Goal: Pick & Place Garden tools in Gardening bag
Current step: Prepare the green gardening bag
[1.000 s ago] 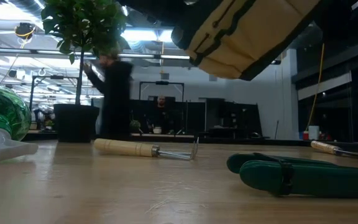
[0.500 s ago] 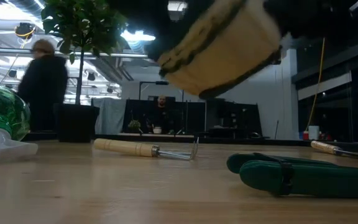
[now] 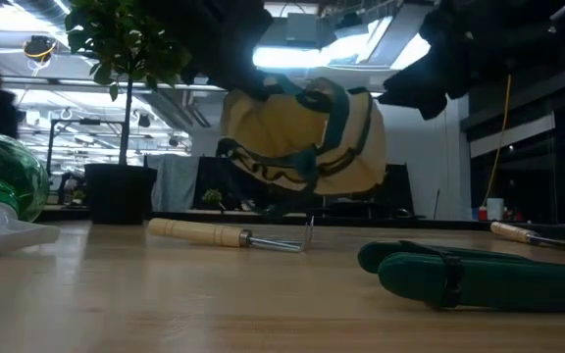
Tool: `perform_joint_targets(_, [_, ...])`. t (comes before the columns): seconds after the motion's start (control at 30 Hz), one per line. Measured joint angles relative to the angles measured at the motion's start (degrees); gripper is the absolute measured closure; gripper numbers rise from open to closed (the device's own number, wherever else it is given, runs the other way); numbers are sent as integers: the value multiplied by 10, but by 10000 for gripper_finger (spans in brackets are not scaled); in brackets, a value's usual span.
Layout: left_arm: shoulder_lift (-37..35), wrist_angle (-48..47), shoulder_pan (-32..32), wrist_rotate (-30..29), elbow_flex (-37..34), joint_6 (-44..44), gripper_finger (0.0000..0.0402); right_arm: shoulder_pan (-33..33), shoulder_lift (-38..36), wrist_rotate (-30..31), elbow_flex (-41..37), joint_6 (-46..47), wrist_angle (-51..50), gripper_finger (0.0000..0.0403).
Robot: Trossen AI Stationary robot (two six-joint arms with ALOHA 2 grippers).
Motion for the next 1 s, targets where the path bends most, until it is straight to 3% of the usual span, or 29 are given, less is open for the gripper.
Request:
perform_joint_targets(0.23, [4,0,11,-25,7,-11,397,19,25,60,39,-19,44,213])
perform_joint_targets(0.47, [15,0,23,-25,41,16,397,51,133,121,189,-48,-86,213])
perform_joint_targets(0.63, [15,-4,21,-27,44,25,397,60,189,225,270,-47,-198,213])
perform_joint_targets(1.0, [15,-12,21,12,44,25,395,59,210,351,287,-37,-242,217])
